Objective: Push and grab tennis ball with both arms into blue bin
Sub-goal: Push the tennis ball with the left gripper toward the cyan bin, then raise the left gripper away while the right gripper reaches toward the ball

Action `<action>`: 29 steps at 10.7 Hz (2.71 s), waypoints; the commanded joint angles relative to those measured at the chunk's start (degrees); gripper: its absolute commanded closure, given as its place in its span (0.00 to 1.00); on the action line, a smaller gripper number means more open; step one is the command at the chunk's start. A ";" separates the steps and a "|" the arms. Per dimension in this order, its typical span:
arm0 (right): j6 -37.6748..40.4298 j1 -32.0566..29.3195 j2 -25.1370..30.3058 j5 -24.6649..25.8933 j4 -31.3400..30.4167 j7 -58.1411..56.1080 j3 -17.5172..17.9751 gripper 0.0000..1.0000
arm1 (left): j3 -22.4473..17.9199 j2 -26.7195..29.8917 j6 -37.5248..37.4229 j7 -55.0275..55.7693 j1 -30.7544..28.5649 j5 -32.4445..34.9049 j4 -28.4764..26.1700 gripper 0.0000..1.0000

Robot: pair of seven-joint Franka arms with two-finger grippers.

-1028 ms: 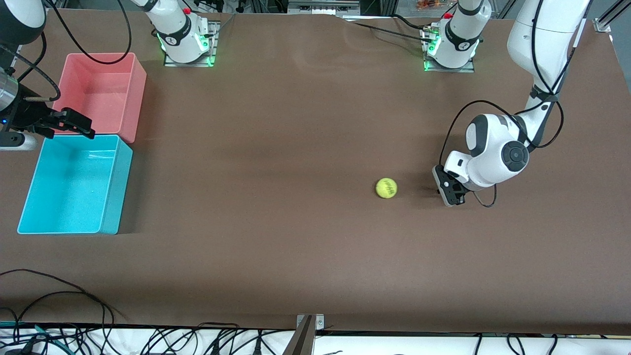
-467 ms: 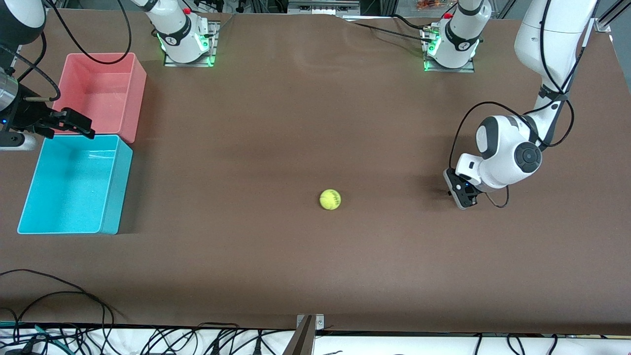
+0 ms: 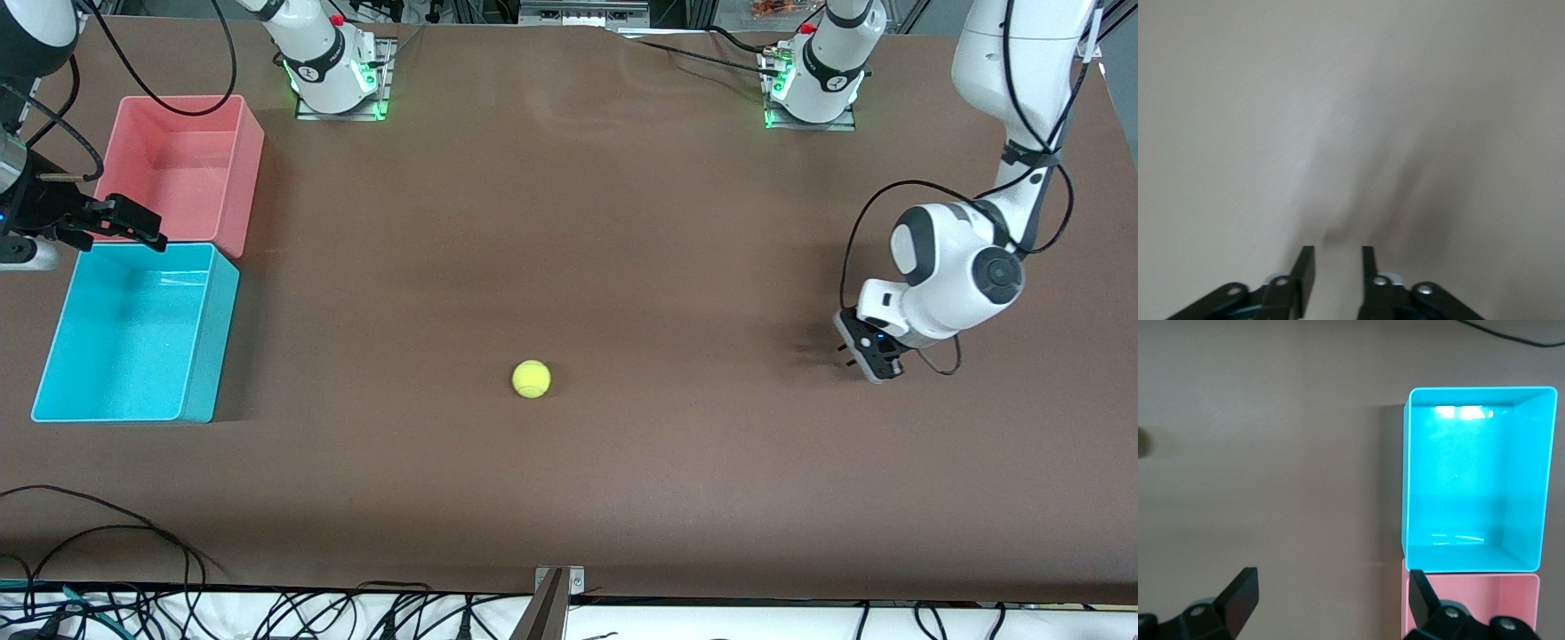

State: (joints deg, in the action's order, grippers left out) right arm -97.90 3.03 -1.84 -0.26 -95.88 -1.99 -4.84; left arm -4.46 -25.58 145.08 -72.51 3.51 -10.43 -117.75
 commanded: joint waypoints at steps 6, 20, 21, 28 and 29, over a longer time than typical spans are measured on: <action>0.42 -0.31 -0.44 -0.88 1.22 -1.17 -0.26 0.00 | -1.61 20.02 -1.54 0.00 -2.79 -0.73 -10.03 0.00; -25.64 5.67 -18.53 -12.00 3.51 0.84 2.55 0.00 | -5.74 36.39 -16.02 8.41 -6.76 -0.73 -6.02 0.00; -28.54 5.84 -19.94 -15.43 3.51 0.15 2.55 0.00 | -5.74 36.39 -20.66 11.74 -6.76 -0.12 -2.86 0.00; -49.62 9.80 -29.34 -14.33 3.68 -0.03 2.64 0.00 | 3.04 36.39 -45.47 47.38 -6.32 12.18 13.33 0.00; -53.49 9.80 -31.36 -14.33 4.64 0.14 3.60 0.00 | 3.83 36.48 -47.41 54.07 -6.23 12.10 14.30 0.00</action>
State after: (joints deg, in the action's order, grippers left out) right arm -144.06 12.67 -28.12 -13.89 -93.99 -1.89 -2.12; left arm -2.01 11.28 102.66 -30.94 -2.53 -0.16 -106.51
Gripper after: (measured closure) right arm 0.000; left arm 0.000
